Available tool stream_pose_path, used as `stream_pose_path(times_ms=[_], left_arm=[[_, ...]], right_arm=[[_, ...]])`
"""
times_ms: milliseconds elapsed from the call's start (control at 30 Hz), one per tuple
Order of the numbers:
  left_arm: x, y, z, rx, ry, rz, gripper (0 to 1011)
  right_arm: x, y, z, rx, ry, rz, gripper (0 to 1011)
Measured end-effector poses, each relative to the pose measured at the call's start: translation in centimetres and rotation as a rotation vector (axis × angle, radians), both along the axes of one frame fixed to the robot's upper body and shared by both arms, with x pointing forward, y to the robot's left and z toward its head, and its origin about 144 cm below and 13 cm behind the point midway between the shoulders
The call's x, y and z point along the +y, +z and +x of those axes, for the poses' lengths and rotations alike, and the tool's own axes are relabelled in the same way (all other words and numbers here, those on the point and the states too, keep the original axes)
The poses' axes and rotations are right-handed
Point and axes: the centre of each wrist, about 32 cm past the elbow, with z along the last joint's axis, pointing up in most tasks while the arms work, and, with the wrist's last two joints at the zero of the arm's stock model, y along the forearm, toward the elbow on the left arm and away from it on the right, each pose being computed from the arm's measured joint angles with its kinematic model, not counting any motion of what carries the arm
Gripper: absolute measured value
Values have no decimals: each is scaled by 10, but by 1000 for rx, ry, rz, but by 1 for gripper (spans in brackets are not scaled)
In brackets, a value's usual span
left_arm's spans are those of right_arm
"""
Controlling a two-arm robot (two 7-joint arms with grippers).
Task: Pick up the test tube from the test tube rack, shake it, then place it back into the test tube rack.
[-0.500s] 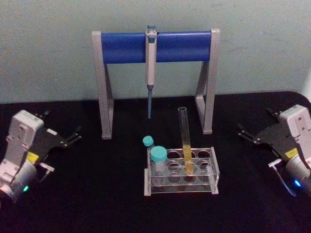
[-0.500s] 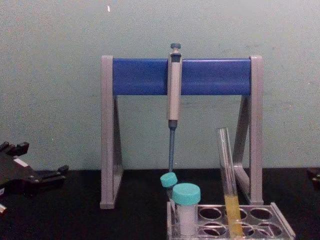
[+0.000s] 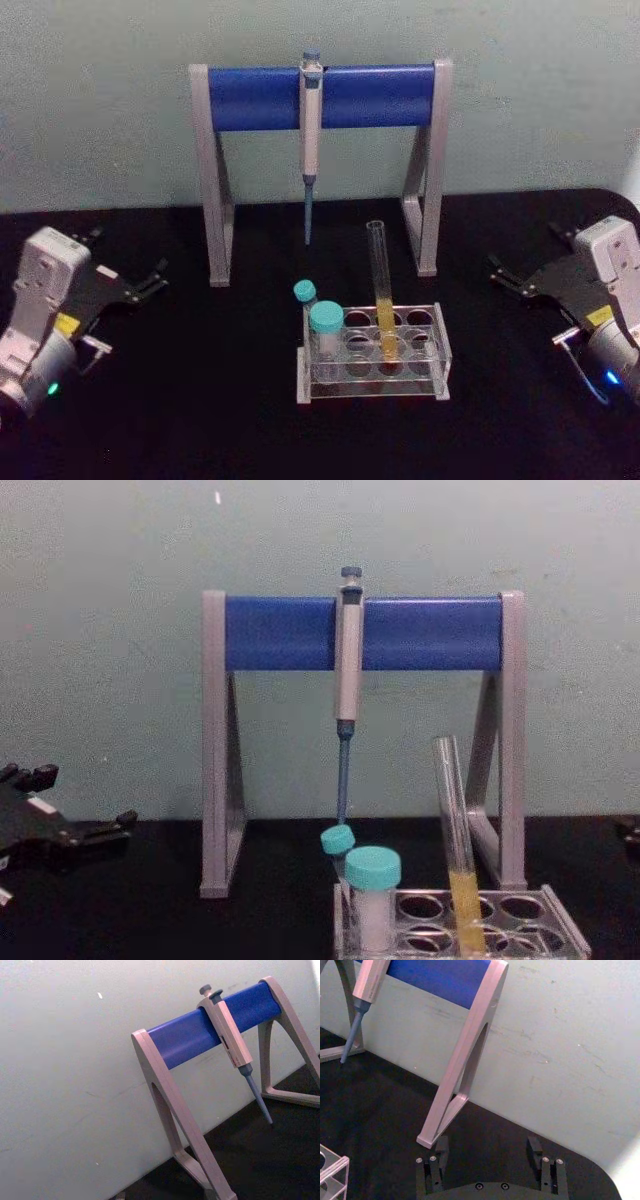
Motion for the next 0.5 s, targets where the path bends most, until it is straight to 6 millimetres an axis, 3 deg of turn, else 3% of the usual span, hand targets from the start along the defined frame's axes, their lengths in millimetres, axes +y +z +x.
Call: stream_pose_path(times_ms=[500], left_arm=[[0,0,0,0,0,0,1010]], right_arm=[[0,0,0,0,0,0,1000]])
